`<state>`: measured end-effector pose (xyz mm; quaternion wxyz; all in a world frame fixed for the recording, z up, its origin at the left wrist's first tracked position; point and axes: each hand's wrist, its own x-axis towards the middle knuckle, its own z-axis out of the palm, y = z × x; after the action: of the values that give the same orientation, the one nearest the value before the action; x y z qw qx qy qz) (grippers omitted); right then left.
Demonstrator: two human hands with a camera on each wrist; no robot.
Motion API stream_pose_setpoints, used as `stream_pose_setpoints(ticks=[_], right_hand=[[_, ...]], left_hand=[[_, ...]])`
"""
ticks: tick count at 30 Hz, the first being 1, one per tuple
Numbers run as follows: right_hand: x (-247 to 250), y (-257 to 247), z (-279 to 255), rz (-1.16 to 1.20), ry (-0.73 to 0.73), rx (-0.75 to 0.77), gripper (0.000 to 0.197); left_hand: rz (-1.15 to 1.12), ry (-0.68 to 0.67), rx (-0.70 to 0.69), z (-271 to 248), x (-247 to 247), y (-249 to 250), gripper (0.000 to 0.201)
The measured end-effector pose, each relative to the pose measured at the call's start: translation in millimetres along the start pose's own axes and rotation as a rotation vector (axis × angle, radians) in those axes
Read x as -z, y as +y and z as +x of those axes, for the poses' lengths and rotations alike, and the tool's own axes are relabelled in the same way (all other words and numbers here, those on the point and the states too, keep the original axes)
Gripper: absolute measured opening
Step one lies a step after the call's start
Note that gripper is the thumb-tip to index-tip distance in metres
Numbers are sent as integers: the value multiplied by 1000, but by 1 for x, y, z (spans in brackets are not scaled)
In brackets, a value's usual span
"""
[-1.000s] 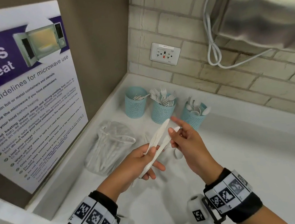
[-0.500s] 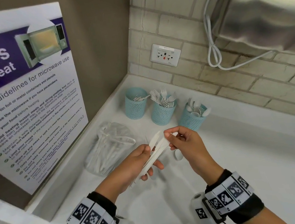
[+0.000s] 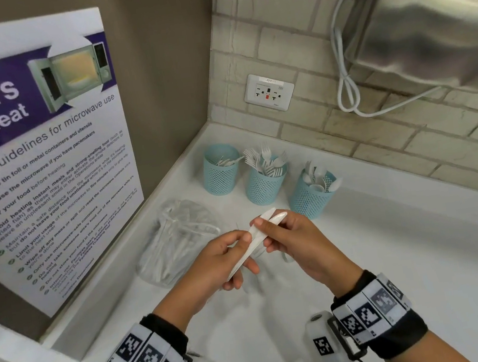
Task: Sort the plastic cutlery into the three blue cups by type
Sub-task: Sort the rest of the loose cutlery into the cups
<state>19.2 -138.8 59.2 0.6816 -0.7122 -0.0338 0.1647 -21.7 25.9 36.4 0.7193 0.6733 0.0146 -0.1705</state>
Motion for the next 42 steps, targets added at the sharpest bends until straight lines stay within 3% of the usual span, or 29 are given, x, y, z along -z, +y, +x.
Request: stream_pose_setpoints(ticks=[4, 8, 13, 17, 23, 26, 29, 34, 39, 42], right_hand=[[10, -19, 15, 37, 156, 71, 11], [25, -52, 35, 86, 313, 247, 11], [28, -80, 74, 110, 453, 381, 23], [20, -70, 115, 32, 473, 340, 31], [1, -45, 149, -261, 390, 256, 17], [-4, -41, 151, -346, 279, 223, 29], [-4, -45, 136, -372, 229, 246, 35], [6, -44, 85, -340, 155, 281, 22], [38, 8, 46, -884, -4, 113, 23], [64, 46, 36, -1309, -76, -27, 38]], left_hand=[[-50, 94, 7, 2, 4, -2, 25], [-100, 230, 38, 5, 14, -6, 29], [-68, 214, 51, 5, 14, -7, 29], [-48, 193, 70, 5, 13, -10, 29], [-38, 204, 90, 7, 17, -15, 28], [-33, 206, 96, 8, 19, -16, 28], [-24, 210, 106, 10, 20, -17, 27], [-18, 217, 126, 15, 21, -19, 23], [44, 194, 144, 17, 19, -22, 16], [64, 171, 158, 17, 17, -22, 15]])
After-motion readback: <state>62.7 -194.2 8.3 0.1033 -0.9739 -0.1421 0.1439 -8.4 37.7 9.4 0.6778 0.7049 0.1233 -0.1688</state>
